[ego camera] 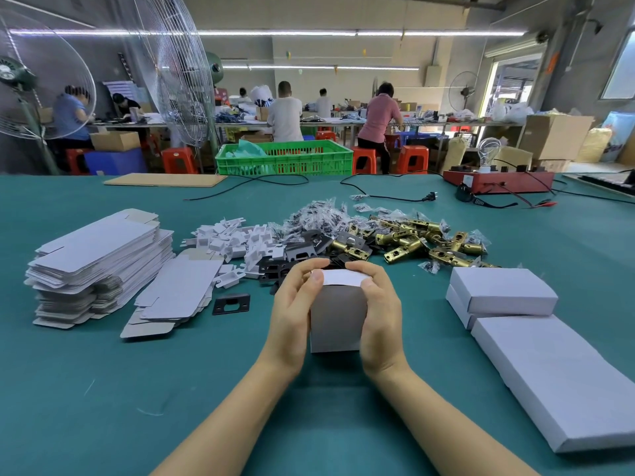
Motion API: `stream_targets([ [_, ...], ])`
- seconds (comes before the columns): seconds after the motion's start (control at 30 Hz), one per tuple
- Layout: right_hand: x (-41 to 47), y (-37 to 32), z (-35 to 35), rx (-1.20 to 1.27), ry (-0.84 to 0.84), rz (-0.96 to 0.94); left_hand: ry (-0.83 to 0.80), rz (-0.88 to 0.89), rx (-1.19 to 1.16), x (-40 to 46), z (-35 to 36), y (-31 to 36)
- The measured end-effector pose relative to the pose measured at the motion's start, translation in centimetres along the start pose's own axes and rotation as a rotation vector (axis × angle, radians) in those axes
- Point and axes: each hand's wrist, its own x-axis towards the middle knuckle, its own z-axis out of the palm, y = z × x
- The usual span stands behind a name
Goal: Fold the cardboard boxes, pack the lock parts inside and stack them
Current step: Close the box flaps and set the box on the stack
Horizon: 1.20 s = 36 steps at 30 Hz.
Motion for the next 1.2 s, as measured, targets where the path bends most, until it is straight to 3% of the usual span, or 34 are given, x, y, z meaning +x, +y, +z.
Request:
stream_targets([
  [0.17,-0.3,0.4,0.2,-0.099,0.007,-0.066,0.065,0.154,0.276,-0.3,0.4,-0.8],
  [0.3,-0.3,1.0,0.3,-0.161,0.025,-0.121,0.071,0.191,0.353,0.0,0.1,-1.2],
  [1.2,-0.2,1.1,0.5,-0.227,0.080,-0.235,0.023,0.218,0.265,-0.1,0.1,-0.7],
])
